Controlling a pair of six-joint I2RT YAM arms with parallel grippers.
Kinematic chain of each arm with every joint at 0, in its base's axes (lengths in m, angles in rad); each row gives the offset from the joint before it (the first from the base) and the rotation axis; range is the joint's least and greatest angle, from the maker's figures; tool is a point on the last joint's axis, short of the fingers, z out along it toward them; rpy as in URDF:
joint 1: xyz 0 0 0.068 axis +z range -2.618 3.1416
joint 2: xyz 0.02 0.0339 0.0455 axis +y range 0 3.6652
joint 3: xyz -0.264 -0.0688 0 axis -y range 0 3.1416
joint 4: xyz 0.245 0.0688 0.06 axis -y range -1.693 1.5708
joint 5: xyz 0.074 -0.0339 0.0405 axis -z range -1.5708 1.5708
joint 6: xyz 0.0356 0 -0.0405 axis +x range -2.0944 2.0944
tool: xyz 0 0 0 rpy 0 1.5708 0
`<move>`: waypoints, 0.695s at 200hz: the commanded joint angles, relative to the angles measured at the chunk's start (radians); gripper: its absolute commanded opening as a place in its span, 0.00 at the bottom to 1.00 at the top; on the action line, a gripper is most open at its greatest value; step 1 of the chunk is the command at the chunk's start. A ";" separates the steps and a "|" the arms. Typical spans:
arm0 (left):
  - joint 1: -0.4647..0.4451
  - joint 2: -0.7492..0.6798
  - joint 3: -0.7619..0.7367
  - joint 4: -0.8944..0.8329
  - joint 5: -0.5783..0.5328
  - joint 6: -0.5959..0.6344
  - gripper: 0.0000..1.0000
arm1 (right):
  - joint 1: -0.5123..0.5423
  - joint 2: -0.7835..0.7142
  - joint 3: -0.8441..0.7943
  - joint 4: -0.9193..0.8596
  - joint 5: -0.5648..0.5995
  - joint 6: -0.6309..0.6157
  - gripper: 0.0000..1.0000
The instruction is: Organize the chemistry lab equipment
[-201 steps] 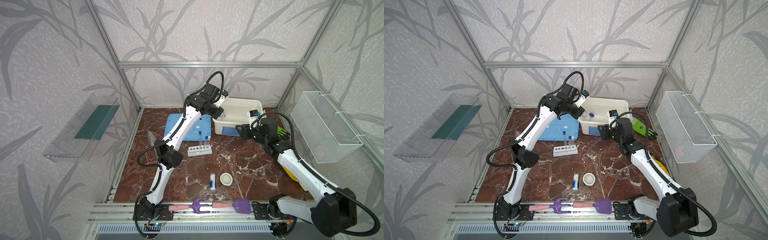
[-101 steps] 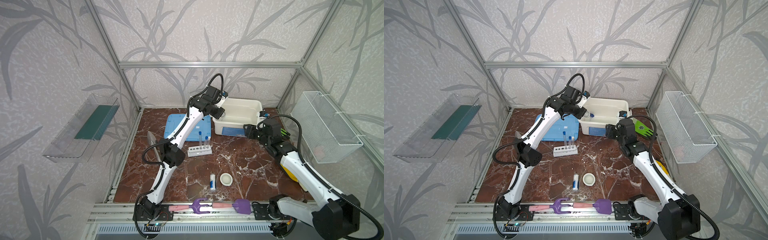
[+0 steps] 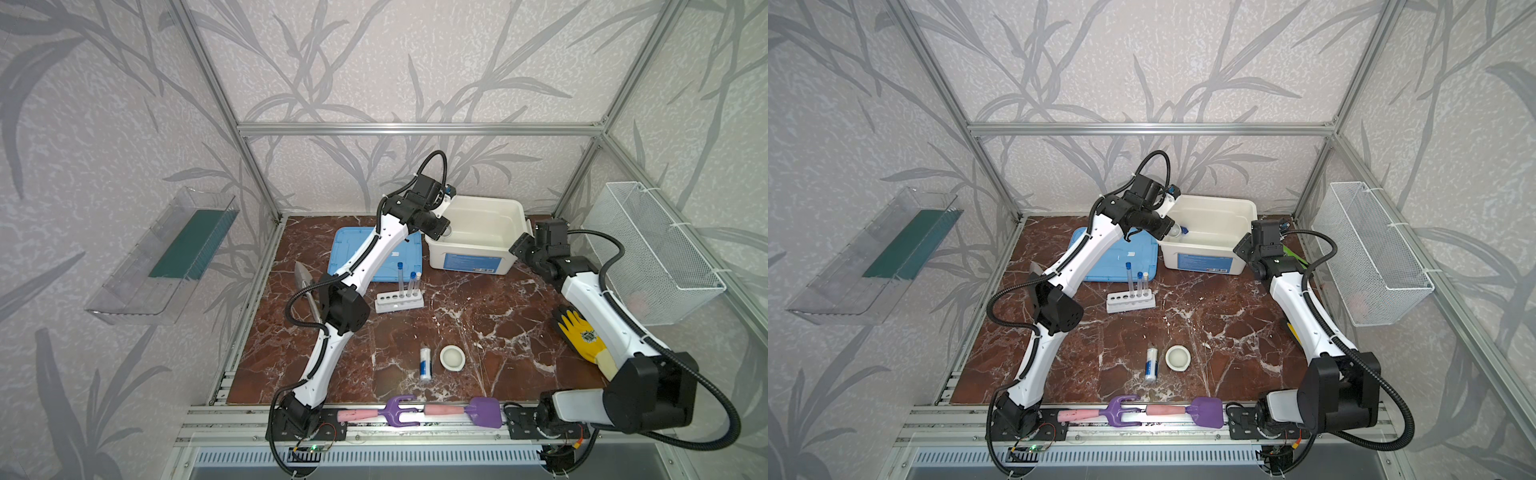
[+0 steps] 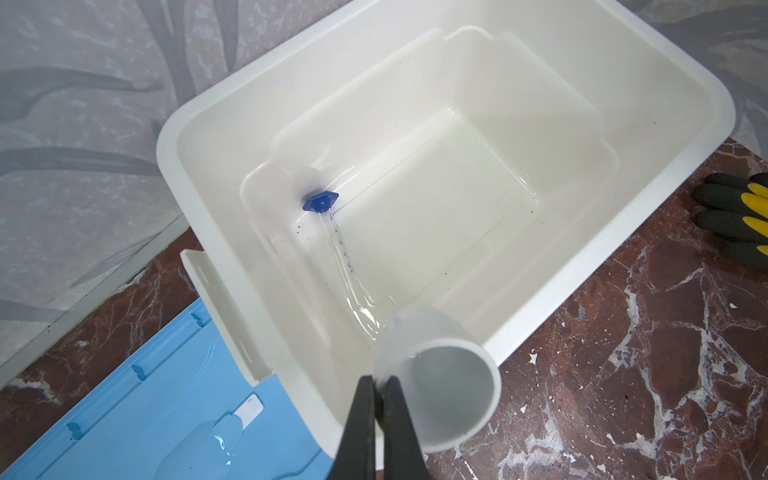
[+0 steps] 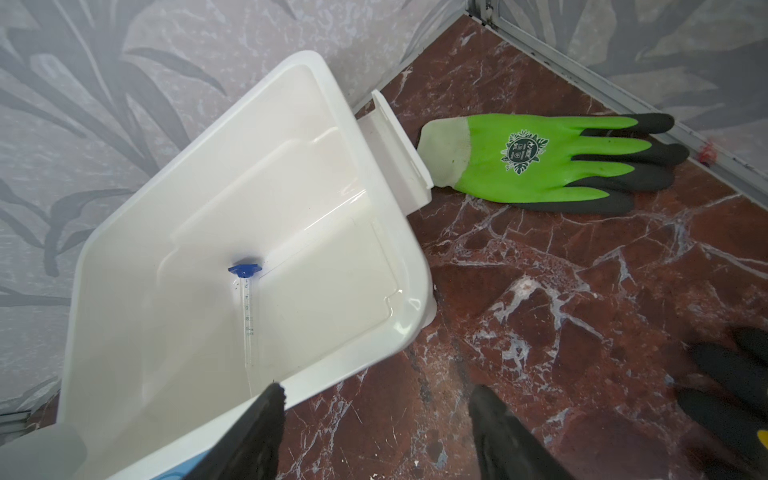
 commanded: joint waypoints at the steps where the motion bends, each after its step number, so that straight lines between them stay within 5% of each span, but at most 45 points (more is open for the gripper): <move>1: 0.013 -0.079 -0.043 0.027 0.017 -0.002 0.00 | -0.014 0.028 0.062 -0.006 0.038 0.019 0.72; 97: 0.027 -0.101 -0.084 0.042 0.028 -0.005 0.00 | -0.058 0.215 0.147 0.033 -0.004 0.017 0.71; 139: 0.031 -0.090 -0.064 0.029 0.026 0.000 0.00 | -0.067 0.261 0.144 0.066 -0.025 0.021 0.62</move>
